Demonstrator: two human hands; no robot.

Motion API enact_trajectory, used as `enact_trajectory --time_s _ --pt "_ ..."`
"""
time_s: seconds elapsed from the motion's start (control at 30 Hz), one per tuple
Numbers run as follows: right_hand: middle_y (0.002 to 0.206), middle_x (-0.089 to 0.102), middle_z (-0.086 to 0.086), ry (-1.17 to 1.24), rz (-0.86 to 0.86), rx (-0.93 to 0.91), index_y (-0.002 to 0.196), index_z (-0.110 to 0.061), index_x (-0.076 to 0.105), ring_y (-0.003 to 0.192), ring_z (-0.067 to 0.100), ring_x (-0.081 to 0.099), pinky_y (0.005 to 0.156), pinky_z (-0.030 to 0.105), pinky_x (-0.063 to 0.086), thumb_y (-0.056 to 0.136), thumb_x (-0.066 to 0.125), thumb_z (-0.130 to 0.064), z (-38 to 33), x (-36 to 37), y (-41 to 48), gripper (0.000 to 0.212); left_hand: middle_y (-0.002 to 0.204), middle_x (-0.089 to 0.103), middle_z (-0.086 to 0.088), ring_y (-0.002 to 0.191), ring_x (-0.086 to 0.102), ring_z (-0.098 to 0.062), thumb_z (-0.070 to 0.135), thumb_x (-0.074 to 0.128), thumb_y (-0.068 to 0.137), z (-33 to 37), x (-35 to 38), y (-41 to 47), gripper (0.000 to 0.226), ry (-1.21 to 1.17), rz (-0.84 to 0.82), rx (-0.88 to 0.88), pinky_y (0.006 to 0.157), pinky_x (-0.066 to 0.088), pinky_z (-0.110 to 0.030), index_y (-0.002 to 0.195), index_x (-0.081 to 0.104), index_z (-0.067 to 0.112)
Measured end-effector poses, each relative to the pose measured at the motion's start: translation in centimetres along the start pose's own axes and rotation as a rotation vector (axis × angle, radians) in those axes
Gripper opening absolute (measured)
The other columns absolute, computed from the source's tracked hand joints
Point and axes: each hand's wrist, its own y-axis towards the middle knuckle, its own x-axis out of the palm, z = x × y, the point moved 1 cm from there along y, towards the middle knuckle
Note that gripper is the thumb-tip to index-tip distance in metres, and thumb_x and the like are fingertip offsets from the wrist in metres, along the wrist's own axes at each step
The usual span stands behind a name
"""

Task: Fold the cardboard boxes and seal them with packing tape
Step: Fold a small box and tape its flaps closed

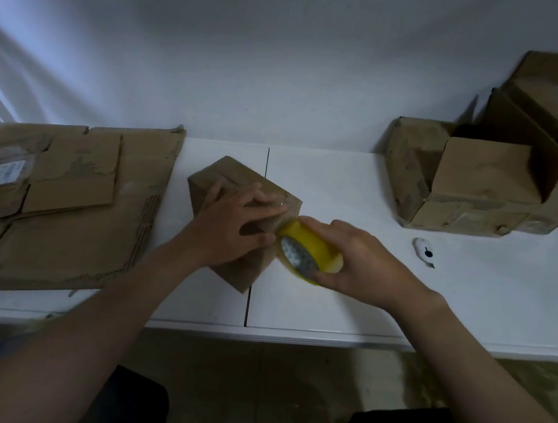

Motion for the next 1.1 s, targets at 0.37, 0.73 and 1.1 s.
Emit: enact_trajectory --time_s 0.37,0.73,1.1 --pt "0.11 0.061 -0.007 0.257 0.236 0.033 0.122 -0.03 0.073 0.098 0.007 0.061 0.084 0.036 0.054 0.1 0.051 -0.051 -1.1 0.8 5.5 0.037 0.154 0.024 -0.003 0.141 0.033 -0.029 0.037 0.073 0.09 -2.6 -1.1 -1.4 0.05 -0.266 0.082 -0.305 0.117 0.034 -0.044 0.138 0.055 0.041" --pt "0.155 0.04 -0.025 0.595 0.026 0.214 0.134 -0.029 0.066 0.137 -0.007 0.039 0.115 0.033 0.041 0.105 0.051 -0.036 -4.2 2.1 7.0 0.033 0.144 0.057 -0.002 0.125 0.058 -0.02 0.024 0.065 0.097 0.0 -1.9 -3.1 0.051 -0.399 0.13 -0.368 0.097 0.044 -0.019 0.146 0.052 0.03" --pt "0.147 0.045 -0.018 0.377 0.056 0.22 0.125 -0.041 0.07 0.127 0.004 0.051 0.107 0.039 0.046 0.099 0.059 -0.046 -8.5 2.7 -0.3 0.029 0.121 0.069 -0.003 0.07 0.072 -0.004 0.015 0.065 0.098 5.8 -2.6 -10.9 0.036 -0.589 0.141 -0.381 0.055 0.053 -0.013 0.133 0.066 0.024"
